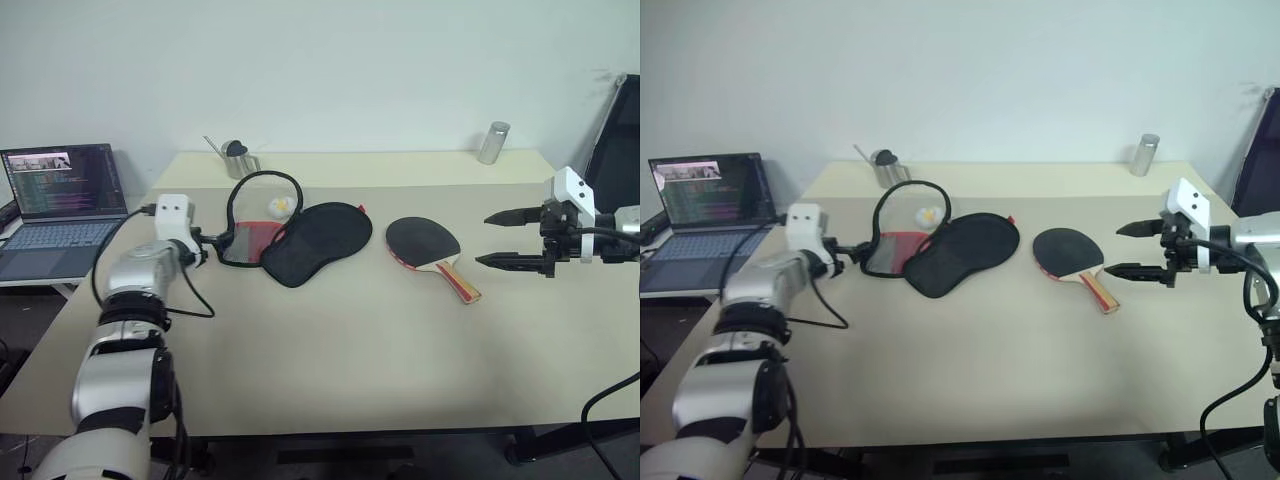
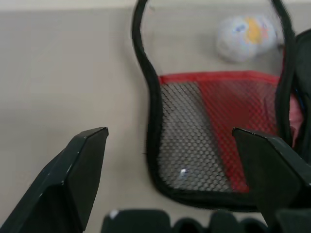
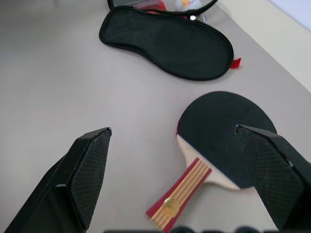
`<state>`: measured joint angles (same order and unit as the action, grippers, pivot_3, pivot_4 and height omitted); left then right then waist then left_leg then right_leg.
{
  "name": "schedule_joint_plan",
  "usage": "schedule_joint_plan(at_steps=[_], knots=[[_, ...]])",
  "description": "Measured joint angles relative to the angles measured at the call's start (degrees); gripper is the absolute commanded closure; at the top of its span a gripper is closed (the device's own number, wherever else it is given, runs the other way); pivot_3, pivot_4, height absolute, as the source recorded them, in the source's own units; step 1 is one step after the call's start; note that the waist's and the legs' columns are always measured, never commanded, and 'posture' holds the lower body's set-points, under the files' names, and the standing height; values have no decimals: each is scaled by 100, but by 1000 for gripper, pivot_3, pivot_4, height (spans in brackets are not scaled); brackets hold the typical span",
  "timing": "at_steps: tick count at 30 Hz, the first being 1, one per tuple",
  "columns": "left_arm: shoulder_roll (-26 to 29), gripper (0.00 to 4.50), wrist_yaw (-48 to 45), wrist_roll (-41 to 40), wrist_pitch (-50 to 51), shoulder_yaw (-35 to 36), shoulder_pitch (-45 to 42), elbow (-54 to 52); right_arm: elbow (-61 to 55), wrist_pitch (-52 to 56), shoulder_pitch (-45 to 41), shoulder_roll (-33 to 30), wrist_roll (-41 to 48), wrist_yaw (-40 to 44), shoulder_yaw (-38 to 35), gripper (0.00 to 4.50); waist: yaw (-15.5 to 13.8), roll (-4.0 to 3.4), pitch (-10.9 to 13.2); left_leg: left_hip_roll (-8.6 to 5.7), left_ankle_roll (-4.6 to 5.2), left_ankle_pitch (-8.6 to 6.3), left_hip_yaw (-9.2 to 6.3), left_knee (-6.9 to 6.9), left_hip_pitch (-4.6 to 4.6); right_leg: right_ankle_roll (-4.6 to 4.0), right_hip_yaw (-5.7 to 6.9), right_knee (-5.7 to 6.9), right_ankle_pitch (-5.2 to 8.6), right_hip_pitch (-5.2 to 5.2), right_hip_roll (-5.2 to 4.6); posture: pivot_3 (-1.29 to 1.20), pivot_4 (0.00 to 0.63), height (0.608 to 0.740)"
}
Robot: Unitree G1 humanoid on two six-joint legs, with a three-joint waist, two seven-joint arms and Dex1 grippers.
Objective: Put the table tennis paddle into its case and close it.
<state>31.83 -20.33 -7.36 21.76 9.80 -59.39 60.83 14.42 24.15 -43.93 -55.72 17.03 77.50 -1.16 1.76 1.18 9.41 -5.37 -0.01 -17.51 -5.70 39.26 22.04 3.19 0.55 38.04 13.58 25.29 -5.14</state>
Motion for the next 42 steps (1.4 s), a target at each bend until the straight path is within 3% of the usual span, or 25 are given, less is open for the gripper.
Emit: schedule_joint_plan(at_steps=[13,16,27,28,33,42], knots=[[-787,0,1277,175,-527,194,-3,748,-324,245,170,-64,55,-42,-7,10,-83,-5,-5,-5,1,-1,-9,56,-5,12,1,17,-8,-29,-2,0,150,740],[-907,552,1352,137,-574,302,-62,828,-324,249,164,-63,58,-46,-7,0,-141,-5,-6,-5,1,-1,-9,63,-6,14,1,17,-13,-32,-1,0,150,740],[-1109,4322,1395,99,-550,418,-272,955,-303,243,27,-20,60,-124,-6,0,-172,-4,-6,-4,1,-1,-10,63,-2,14,2,15,-14,-29,-1,0,150,740],[-1121,4441,1427,98,-552,419,-278,949,-303,243,27,-15,60,-127,-6,0,-172,-4,-6,-4,1,-1,-10,63,-2,14,2,15,-14,-29,-1,0,150,740],[-1205,4441,1863,110,-581,411,-160,606,-289,228,20,-12,60,-126,-5,0,-161,-2,-4,-3,0,-1,-9,62,1,13,-1,15,-14,-23,0,0,150,740],[-1204,4441,3168,236,-497,598,1206,-1877,-238,162,1,-19,52,-72,8,0,-171,-1,-4,-3,0,-2,-13,61,9,11,-8,9,-16,-17,0,0,150,740]])
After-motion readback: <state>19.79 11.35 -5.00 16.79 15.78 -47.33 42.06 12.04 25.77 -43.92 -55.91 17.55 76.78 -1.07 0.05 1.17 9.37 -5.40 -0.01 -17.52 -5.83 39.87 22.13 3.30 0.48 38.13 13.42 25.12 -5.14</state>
